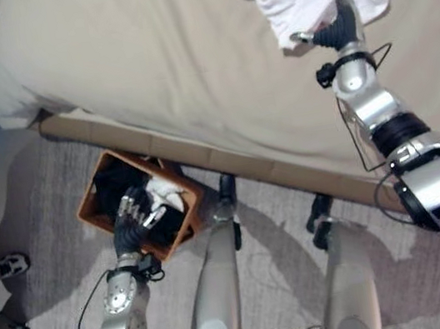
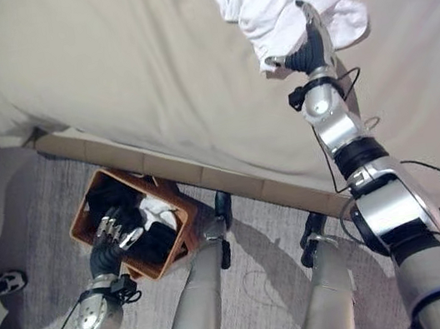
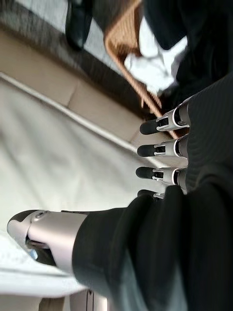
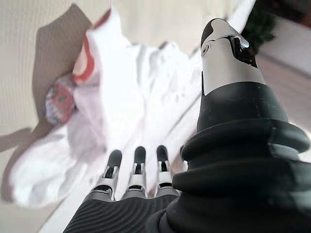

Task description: Pick up clothes into the bucket

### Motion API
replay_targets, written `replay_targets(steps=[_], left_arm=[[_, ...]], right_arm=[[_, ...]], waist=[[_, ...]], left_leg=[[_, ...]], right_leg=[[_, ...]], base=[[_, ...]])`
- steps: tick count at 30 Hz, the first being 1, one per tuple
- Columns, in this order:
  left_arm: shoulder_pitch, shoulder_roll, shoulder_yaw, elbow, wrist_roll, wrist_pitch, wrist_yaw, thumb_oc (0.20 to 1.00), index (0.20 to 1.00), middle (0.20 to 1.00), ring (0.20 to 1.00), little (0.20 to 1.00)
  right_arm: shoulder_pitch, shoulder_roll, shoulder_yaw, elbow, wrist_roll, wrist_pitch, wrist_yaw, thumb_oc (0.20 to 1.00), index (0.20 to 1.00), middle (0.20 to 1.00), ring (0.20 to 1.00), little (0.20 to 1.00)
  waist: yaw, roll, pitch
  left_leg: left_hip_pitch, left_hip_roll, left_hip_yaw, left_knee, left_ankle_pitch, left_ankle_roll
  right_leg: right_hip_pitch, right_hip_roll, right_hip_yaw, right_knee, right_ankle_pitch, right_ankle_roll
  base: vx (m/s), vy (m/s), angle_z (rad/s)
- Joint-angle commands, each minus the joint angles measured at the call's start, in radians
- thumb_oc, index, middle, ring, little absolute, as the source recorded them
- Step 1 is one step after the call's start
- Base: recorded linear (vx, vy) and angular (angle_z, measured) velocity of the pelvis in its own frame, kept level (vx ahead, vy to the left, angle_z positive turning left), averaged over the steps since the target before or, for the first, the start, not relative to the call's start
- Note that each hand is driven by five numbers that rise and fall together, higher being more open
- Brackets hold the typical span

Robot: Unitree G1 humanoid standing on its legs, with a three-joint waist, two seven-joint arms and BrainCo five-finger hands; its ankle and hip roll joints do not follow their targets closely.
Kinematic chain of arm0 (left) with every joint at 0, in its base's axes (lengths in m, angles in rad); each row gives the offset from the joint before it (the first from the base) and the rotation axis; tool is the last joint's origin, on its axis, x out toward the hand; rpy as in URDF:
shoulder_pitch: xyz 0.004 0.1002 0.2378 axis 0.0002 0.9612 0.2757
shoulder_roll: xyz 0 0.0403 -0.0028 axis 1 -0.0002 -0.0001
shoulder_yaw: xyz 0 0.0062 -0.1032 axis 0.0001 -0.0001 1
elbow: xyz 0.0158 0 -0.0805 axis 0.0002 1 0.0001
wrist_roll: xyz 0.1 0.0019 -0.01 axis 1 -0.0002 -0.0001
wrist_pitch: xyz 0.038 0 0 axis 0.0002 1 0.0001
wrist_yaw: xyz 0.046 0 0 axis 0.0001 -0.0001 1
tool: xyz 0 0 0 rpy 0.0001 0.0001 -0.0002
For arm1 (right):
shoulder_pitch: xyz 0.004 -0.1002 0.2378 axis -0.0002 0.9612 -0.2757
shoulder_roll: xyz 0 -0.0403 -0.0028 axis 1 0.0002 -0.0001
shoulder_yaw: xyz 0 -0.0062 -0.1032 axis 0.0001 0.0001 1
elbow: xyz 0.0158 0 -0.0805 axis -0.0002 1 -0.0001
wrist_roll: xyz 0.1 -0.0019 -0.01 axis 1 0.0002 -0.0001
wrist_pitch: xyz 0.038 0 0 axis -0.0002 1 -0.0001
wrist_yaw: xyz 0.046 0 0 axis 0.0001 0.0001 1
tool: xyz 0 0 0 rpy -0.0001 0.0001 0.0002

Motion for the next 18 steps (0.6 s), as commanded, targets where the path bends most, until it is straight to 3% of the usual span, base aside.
replay_targets(steps=[1, 7, 8, 9, 18], left_arm=[[0.019, 0.058, -0.006, -0.105, 0.029, -0.053, 0.020, 1.000, 1.000, 1.000, 1.000, 1.000], [0.001, 0.087, -0.012, -0.143, 0.036, -0.069, 0.042, 1.000, 1.000, 1.000, 1.000, 1.000], [-0.001, 0.086, -0.011, -0.148, 0.035, -0.070, 0.046, 1.000, 1.000, 1.000, 1.000, 1.000], [-0.003, 0.086, -0.011, -0.156, 0.032, -0.070, 0.051, 1.000, 1.000, 1.000, 1.000, 1.000], [-0.010, 0.078, 0.003, -0.182, 0.013, -0.071, 0.069, 1.000, 1.000, 1.000, 1.000, 1.000]], right_arm=[[-0.104, -0.090, 0.055, -0.003, -0.071, -0.019, -0.059, 1.000, 1.000, 1.000, 1.000, 1.000], [-0.220, -0.145, 0.135, 0.088, -0.195, 0.044, -0.109, 1.000, 1.000, 1.000, 1.000, 1.000], [-0.233, -0.147, 0.144, 0.100, -0.202, 0.051, -0.110, 1.000, 1.000, 1.000, 1.000, 1.000], [-0.252, -0.153, 0.157, 0.112, -0.209, 0.060, -0.111, 1.000, 1.000, 1.000, 1.000, 1.000], [-0.347, -0.166, 0.233, 0.302, -0.146, 0.071, -0.068, 1.000, 1.000, 1.000, 1.000, 1.000]], waist=[[0.022, -0.006, -0.022], [0.035, -0.014, -0.027], [0.036, -0.018, -0.032], [0.039, -0.020, -0.031], [0.059, -0.022, -0.026]], left_leg=[[-0.070, 0.017, 0.002, 0.069, -0.032, -0.016], [-0.140, 0.004, 0.001, 0.077, -0.032, -0.019], [-0.136, 0.005, -0.003, 0.085, -0.066, -0.024], [-0.145, 0.002, -0.005, 0.090, -0.068, -0.024], [-0.192, -0.012, -0.010, 0.087, -0.057, -0.026]], right_leg=[[0.037, -0.044, 0.055, -0.184, 0.171, 0.070], [-0.025, -0.050, 0.051, -0.178, 0.176, 0.074], [-0.024, -0.049, 0.056, -0.165, 0.145, 0.082], [-0.030, -0.050, 0.055, -0.162, 0.145, 0.082], [-0.062, -0.060, 0.044, -0.157, 0.142, 0.083]], base=[[0.02, -0.006, 0.16], [0.03, 0.010, 0.10], [0.10, -0.027, 0.04], [0.10, -0.031, 0.06], [0.00, 0.001, 0.01]])
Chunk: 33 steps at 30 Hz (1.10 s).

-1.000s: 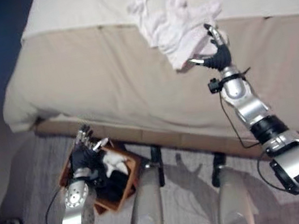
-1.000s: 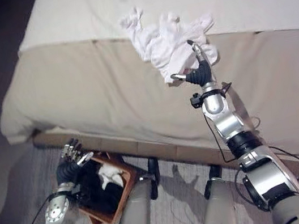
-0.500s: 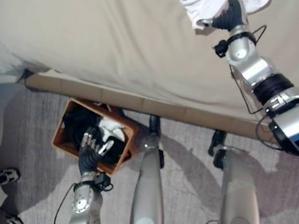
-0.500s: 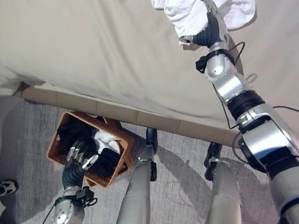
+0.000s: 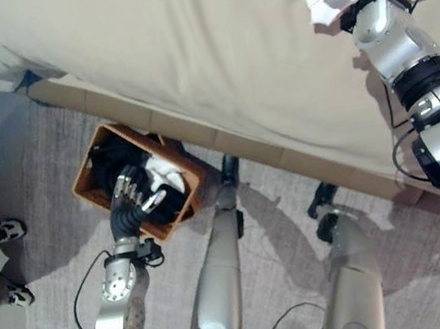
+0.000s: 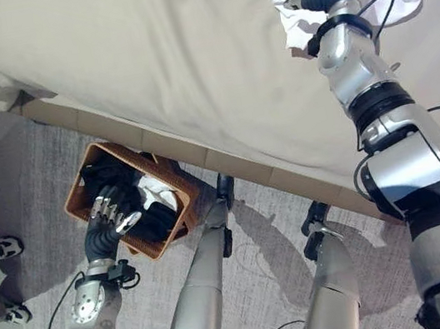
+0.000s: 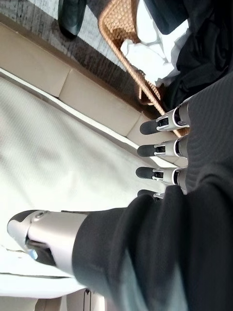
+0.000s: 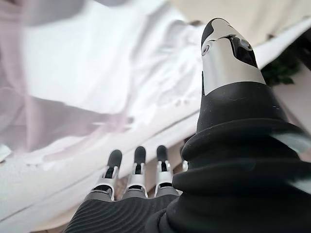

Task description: Pick up clothes into the bucket

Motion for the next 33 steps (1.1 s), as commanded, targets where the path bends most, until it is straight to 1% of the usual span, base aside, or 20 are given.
replay_targets(steps=[1, 5, 9, 16, 17, 19, 22, 27, 28, 29, 30, 33], left_arm=[[0.023, 0.034, 0.022, -0.063, -0.009, -0.049, 0.017, 1.000, 1.000, 1.000, 1.000, 1.000], [0.021, 0.031, 0.028, -0.067, -0.013, -0.044, 0.024, 1.000, 1.000, 1.000, 1.000, 1.000], [0.014, 0.035, 0.026, -0.069, -0.015, -0.038, 0.025, 1.000, 1.000, 1.000, 1.000, 1.000], [0.008, 0.034, 0.031, -0.070, -0.017, -0.041, 0.020, 1.000, 1.000, 1.000, 1.000, 1.000], [0.004, 0.034, 0.033, -0.067, -0.018, -0.041, 0.017, 1.000, 1.000, 1.000, 1.000, 1.000], [0.002, 0.029, 0.037, -0.071, -0.020, -0.043, 0.014, 1.000, 1.000, 1.000, 1.000, 1.000], [-0.002, 0.022, 0.037, -0.068, -0.026, -0.043, 0.013, 1.000, 1.000, 1.000, 1.000, 1.000], [-0.006, 0.016, 0.037, -0.063, -0.032, -0.040, 0.009, 1.000, 1.000, 1.000, 1.000, 1.000], [-0.009, 0.016, 0.035, -0.053, -0.033, -0.038, 0.005, 1.000, 1.000, 1.000, 1.000, 1.000], [-0.010, 0.016, 0.034, -0.051, -0.035, -0.035, 0.000, 1.000, 1.000, 1.000, 1.000, 1.000], [-0.011, 0.017, 0.035, -0.048, -0.036, -0.035, -0.002, 1.000, 1.000, 1.000, 1.000, 1.000], [-0.017, 0.018, 0.035, -0.043, -0.043, -0.034, -0.006, 1.000, 1.000, 1.000, 1.000, 1.000]], right_arm=[[-0.053, -0.074, 0.065, 0.037, 0.029, -0.001, 0.001, 1.000, 1.000, 1.000, 1.000, 1.000], [-0.064, -0.071, 0.048, 0.124, 0.084, 0.005, 0.021, 1.000, 1.000, 1.000, 1.000, 1.000], [-0.081, -0.100, 0.039, 0.185, 0.142, 0.012, 0.044, 1.000, 1.000, 1.000, 1.000, 1.000], [-0.101, -0.152, 0.039, 0.207, 0.214, 0.002, 0.088, 1.000, 1.000, 1.000, 1.000, 1.000], [-0.103, -0.163, 0.034, 0.201, 0.257, -0.012, 0.109, 1.000, 1.000, 1.000, 1.000, 1.000], [-0.104, -0.187, 0.042, 0.195, 0.283, -0.021, 0.132, 1.000, 1.000, 1.000, 1.000, 1.000], [-0.109, -0.209, 0.043, 0.209, 0.306, -0.019, 0.142, 1.000, 1.000, 1.000, 1.000, 1.000], [-0.109, -0.217, 0.029, 0.226, 0.344, -0.020, 0.162, 1.000, 1.000, 1.000, 1.000, 1.000], [-0.105, -0.218, 0.034, 0.241, 0.348, -0.015, 0.180, 1.000, 1.000, 1.000, 1.000, 1.000], [-0.101, -0.219, 0.033, 0.247, 0.355, -0.013, 0.194, 0.423, 0.423, 0.423, 0.423, 0.423], [-0.098, -0.220, 0.029, 0.249, 0.365, -0.013, 0.200, 0.200, 0.200, 0.200, 0.200, 0.200], [-0.096, -0.221, 0.029, 0.254, 0.378, -0.008, 0.217, 0.200, 0.200, 0.200, 0.200, 0.200]], waist=[[0.032, -0.019, -0.027], [0.042, -0.010, -0.023], [0.053, 0.005, -0.019], [0.065, 0.023, -0.008], [0.066, 0.028, -0.004], [0.069, 0.032, -0.002], [0.073, 0.038, 0.003], [0.076, 0.043, 0.008], [0.077, 0.043, 0.008], [0.078, 0.043, 0.009], [0.077, 0.042, 0.009], [0.080, 0.040, 0.008]], left_leg=[[-0.087, 0.009, 0.019, 0.085, -0.067, -0.015], [-0.094, 0.003, 0.017, 0.079, -0.060, -0.017], [-0.102, -0.004, 0.016, 0.069, -0.054, -0.017], [-0.116, -0.012, 0.022, 0.064, -0.049, -0.017], [-0.121, -0.014, 0.023, 0.061, -0.047, -0.017], [-0.127, -0.015, 0.027, 0.058, -0.044, -0.016], [-0.132, -0.019, 0.029, 0.057, -0.042, -0.015], [-0.133, -0.021, 0.032, 0.056, -0.041, -0.014], [-0.131, -0.022, 0.033, 0.053, -0.041, -0.013], [-0.132, -0.024, 0.032, 0.056, -0.041, -0.013], [-0.133, -0.024, 0.033, 0.057, -0.042, -0.012], [-0.128, -0.022, 0.036, 0.057, -0.042, -0.013]], right_leg=[[0.015, -0.044, 0.073, -0.152, 0.137, 0.072], [0.007, -0.046, 0.072, -0.153, 0.138, 0.074], [-0.001, -0.056, 0.066, -0.152, 0.136, 0.077], [-0.017, -0.069, 0.065, -0.145, 0.134, 0.081], [-0.025, -0.072, 0.067, -0.145, 0.136, 0.084], [-0.031, -0.076, 0.067, -0.146, 0.137, 0.086], [-0.037, -0.080, 0.068, -0.147, 0.137, 0.088], [-0.037, -0.084, 0.065, -0.147, 0.138, 0.089], [-0.036, -0.084, 0.064, -0.150, 0.138, 0.090], [-0.036, -0.085, 0.064, -0.148, 0.137, 0.089], [-0.037, -0.085, 0.064, -0.146, 0.137, 0.089], [-0.030, -0.087, 0.062, -0.151, 0.137, 0.089]], base=[[0.00, 0.000, 0.00], [0.01, 0.015, 0.06], [0.01, 0.017, 0.05], [0.00, 0.015, 0.05], [0.00, 0.016, 0.05], [0.00, 0.016, 0.04], [0.00, 0.000, 0.00], [0.00, 0.000, 0.00], [0.00, 0.000, 0.00], [0.00, 0.000, 0.00], [0.00, 0.000, 0.00], [0.00, 0.000, 0.00]])
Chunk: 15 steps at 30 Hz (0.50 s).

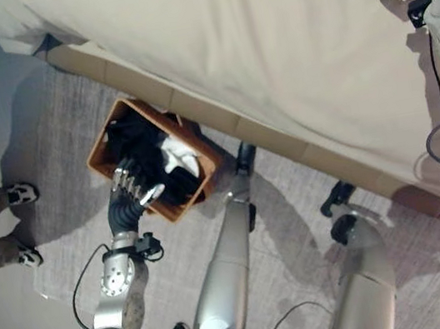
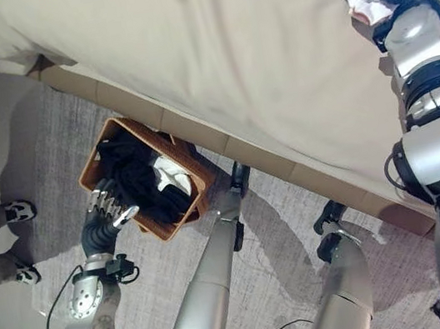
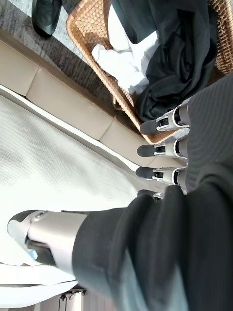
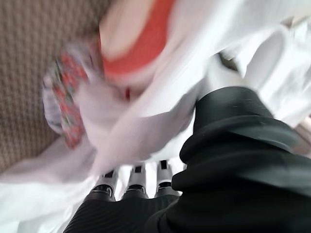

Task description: Pick up clothes into the bucket

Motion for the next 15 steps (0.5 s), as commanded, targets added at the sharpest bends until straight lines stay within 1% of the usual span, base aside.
replay_targets(steps=[1, 15], left_arm=[[0.000, 0.009, 0.033, -0.015, -0.032, -0.034, -0.012, 1.000, 1.000, 1.000, 1.000, 1.000], [-0.019, 0.008, 0.046, 0.000, -0.028, -0.028, 0.001, 1.000, 1.000, 1.000, 1.000, 1.000]], right_arm=[[-0.018, -0.066, 0.056, 0.028, 0.043, 0.000, 0.040, 0.200, 0.200, 0.200, 0.200, 0.200], [-0.015, -0.046, 0.052, 0.001, 0.066, -0.010, 0.049, 0.200, 0.200, 0.200, 0.200, 0.200]], waist=[[0.009, 0.036, 0.007], [0.006, 0.031, 0.010]], left_leg=[[-0.071, 0.024, 0.044, 0.072, -0.061, -0.015], [-0.039, 0.028, 0.048, 0.062, -0.061, -0.014]], right_leg=[[0.030, -0.034, 0.070, -0.172, 0.145, 0.075], [0.065, -0.033, 0.063, -0.193, 0.152, 0.079]], base=[[0.00, 0.000, 0.00], [0.00, 0.000, 0.00]])
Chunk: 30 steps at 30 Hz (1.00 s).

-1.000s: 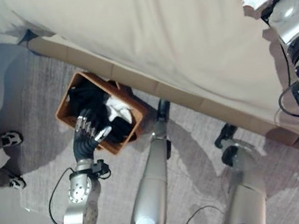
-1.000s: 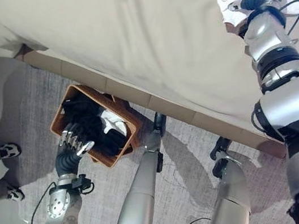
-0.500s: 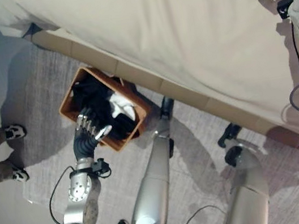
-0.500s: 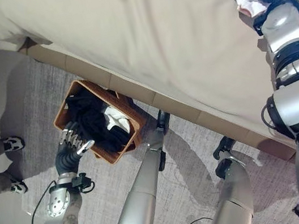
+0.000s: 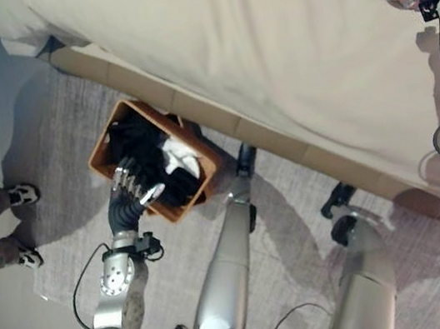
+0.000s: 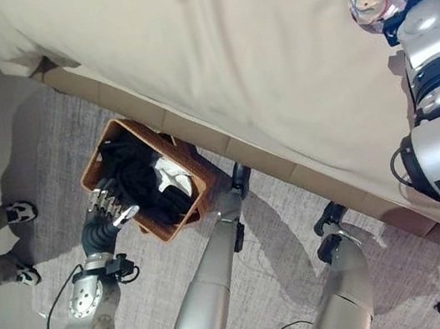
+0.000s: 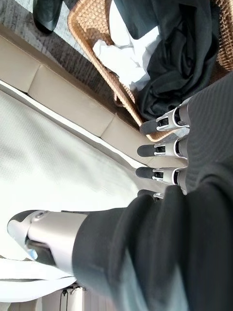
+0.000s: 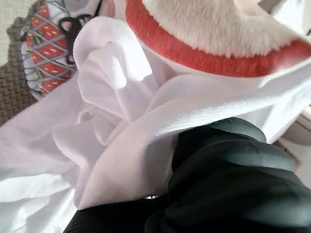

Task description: Pick up clothes into the bucket

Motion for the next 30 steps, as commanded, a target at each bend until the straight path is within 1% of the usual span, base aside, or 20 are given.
replay_targets(steps=[1, 5, 6, 9, 12, 14, 15, 16, 17, 18, 19, 20, 21, 24, 28, 30], left_arm=[[-0.014, 0.007, 0.044, -0.007, -0.024, -0.029, 0.008, 1.000, 1.000, 1.000, 1.000, 1.000], [-0.023, -0.007, 0.060, -0.001, -0.014, -0.030, 0.016, 1.000, 1.000, 1.000, 1.000, 1.000], [-0.022, -0.006, 0.060, -0.001, -0.014, -0.031, 0.016, 1.000, 1.000, 1.000, 1.000, 1.000], [-0.038, -0.026, 0.073, 0.037, -0.015, -0.030, 0.025, 1.000, 1.000, 1.000, 1.000, 1.000], [-0.050, -0.036, 0.075, 0.045, -0.008, -0.032, 0.030, 1.000, 1.000, 1.000, 1.000, 1.000], [-0.055, -0.038, 0.073, 0.057, -0.008, -0.036, 0.028, 1.000, 1.000, 1.000, 1.000, 1.000], [-0.063, -0.040, 0.072, 0.072, -0.002, -0.039, 0.028, 1.000, 1.000, 1.000, 1.000, 1.000], [-0.070, -0.040, 0.067, 0.088, -0.002, -0.041, 0.024, 1.000, 1.000, 1.000, 1.000, 1.000], [-0.070, -0.039, 0.065, 0.089, -0.002, -0.042, 0.023, 1.000, 1.000, 1.000, 1.000, 1.000], [-0.084, -0.032, 0.061, 0.130, 0.015, -0.043, 0.028, 1.000, 1.000, 1.000, 1.000, 1.000], [-0.084, -0.032, 0.061, 0.130, 0.015, -0.043, 0.028, 1.000, 1.000, 1.000, 1.000, 1.000], [-0.095, -0.033, 0.061, 0.174, 0.035, -0.044, 0.030, 1.000, 1.000, 1.000, 1.000, 1.000], [-0.101, -0.037, 0.063, 0.189, 0.040, -0.040, 0.032, 1.000, 1.000, 1.000, 1.000, 1.000], [-0.115, -0.038, 0.067, 0.254, 0.074, -0.036, 0.037, 1.000, 1.000, 1.000, 1.000, 1.000], [-0.119, -0.029, 0.090, 0.308, 0.117, -0.023, 0.046, 1.000, 1.000, 1.000, 1.000, 1.000], [-0.125, -0.012, 0.099, 0.325, 0.154, -0.018, 0.052, 1.000, 1.000, 1.000, 1.000, 1.000]], right_arm=[[0.005, -0.028, 0.049, -0.019, 0.039, -0.016, 0.003, 0.200, 0.200, 0.200, 0.200, 0.200], [0.067, 0.007, 0.022, -0.118, 0.078, -0.051, -0.001, 0.200, 0.200, 0.200, 0.200, 0.200], [0.071, 0.007, 0.019, -0.122, 0.077, -0.050, -0.002, 0.200, 0.200, 0.200, 0.200, 0.200], [0.216, 0.063, -0.043, -0.349, 0.133, -0.101, -0.004, 0.200, 0.200, 0.200, 0.200, 0.200], [0.350, 0.094, -0.076, -0.573, 0.120, -0.142, -0.003, 0.200, 0.200, 0.200, 0.200, 0.200], [0.444, 0.124, -0.119, -0.662, 0.126, -0.170, 0.005, 0.200, 0.200, 0.200, 0.200, 0.200], [0.497, 0.133, -0.147, -0.723, 0.138, -0.189, 0.012, 0.200, 0.200, 0.200, 0.200, 0.200], [0.547, 0.151, -0.173, -0.761, 0.152, -0.205, 0.015, 0.200, 0.200, 0.200, 0.200, 0.200], [0.550, 0.151, -0.175, -0.763, 0.151, -0.204, 0.015, 0.200, 0.200, 0.200, 0.200, 0.200], [0.611, 0.179, -0.211, -0.803, 0.167, -0.224, 0.023, 0.200, 0.200, 0.200, 0.200, 0.200], [0.611, 0.179, -0.211, -0.803, 0.167, -0.224, 0.023, 0.200, 0.200, 0.200, 0.200, 0.200], [0.688, 0.210, -0.262, -0.858, 0.191, -0.247, 0.023, 0.200, 0.200, 0.200, 0.200, 0.200], [0.723, 0.228, -0.276, -0.890, 0.199, -0.256, 0.029, 0.200, 0.200, 0.200, 0.200, 0.200], [0.812, 0.268, -0.308, -0.950, 0.211, -0.269, 0.061, 0.200, 0.200, 0.200, 0.200, 0.200], [0.862, 0.277, -0.275, -1.011, 0.170, -0.248, 0.098, 0.200, 0.200, 0.200, 0.200, 0.200], [0.894, 0.270, -0.250, -1.061, 0.169, -0.242, 0.142, 0.200, 0.200, 0.200, 0.200, 0.200]], waist=[[0.000, 0.029, 0.011], [-0.021, 0.007, 0.013], [-0.021, 0.006, 0.013], [-0.054, -0.032, 0.009], [-0.082, -0.060, 0.004], [-0.091, -0.073, 0.000], [-0.097, -0.078, 0.001], [-0.102, -0.085, -0.005], [-0.101, -0.085, -0.004], [-0.107, -0.093, -0.011], [-0.107, -0.093, -0.011], [-0.115, -0.099, -0.026], [-0.121, -0.103, -0.036], [-0.133, -0.116, -0.065], [-0.149, -0.147, -0.111], [-0.161, -0.164, -0.139]], left_leg=[[-0.059, 0.028, 0.047, 0.064, -0.066, -0.015], [-0.030, 0.038, 0.048, 0.060, -0.067, -0.018], [-0.029, 0.038, 0.048, 0.060, -0.067, -0.018], [0.024, 0.055, 0.047, 0.055, -0.071, -0.022], [0.072, 0.068, 0.043, 0.049, -0.077, -0.026], [0.111, 0.077, 0.036, 0.039, -0.077, -0.028], [0.121, 0.078, 0.035, 0.031, -0.048, -0.023], [0.143, 0.081, 0.034, 0.025, -0.048, -0.023], [0.146, 0.081, 0.034, 0.024, -0.047, -0.023], [0.187, 0.087, 0.031, 0.014, -0.049, -0.025], [0.188, 0.087, 0.031, 0.014, -0.049, -0.025], [0.231, 0.095, 0.032, -0.006, -0.050, -0.026], [0.252, 0.099, 0.033, -0.016, -0.051, -0.026], [0.321, 0.111, 0.031, -0.040, -0.054, -0.028], [0.419, 0.137, 0.041, -0.083, -0.057, -0.027], [0.467, 0.156, 0.046, -0.106, -0.056, -0.029]], right_leg=[[0.049, -0.033, 0.062, -0.194, 0.152, 0.078], [0.081, -0.019, 0.058, -0.204, 0.155, 0.077], [0.084, -0.019, 0.057, -0.205, 0.155, 0.077], [0.144, 0.000, 0.050, -0.222, 0.158, 0.072], [0.208, 0.015, 0.039, -0.245, 0.159, 0.069], [0.257, 0.022, 0.026, -0.263, 0.162, 0.069], [0.272, 0.022, 0.017, -0.279, 0.188, 0.060], [0.300, 0.027, 0.013, -0.293, 0.191, 0.060], [0.303, 0.027, 0.012, -0.295, 0.191, 0.060], [0.354, 0.033, 0.001, -0.319, 0.193, 0.061], [0.355, 0.034, 0.000, -0.319, 0.193, 0.061], [0.401, 0.037, -0.005, -0.343, 0.195, 0.064], [0.423, 0.039, -0.007, -0.355, 0.197, 0.065], [0.499, 0.047, -0.018, -0.398, 0.205, 0.068], [0.587, 0.069, -0.018, -0.454, 0.218, 0.074], [0.624, 0.079, -0.016, -0.474, 0.222, 0.077]], base=[[0.00, 0.000, 0.00], [0.00, -0.001, -0.01], [0.01, -0.023, -0.04], [0.00, -0.050, -0.07], [0.01, -0.069, -0.06], [-0.01, -0.056, -0.07], [-0.04, -0.029, -0.07], [-0.05, -0.013, -0.06], [0.05, -0.073, -0.05], [0.03, -0.047, -0.07], [0.07, -0.084, -0.08], [0.07, -0.045, -0.10], [0.09, -0.067, -0.09], [0.09, -0.045, -0.04], [0.09, -0.055, -0.09], [0.10, -0.060, -0.21]])
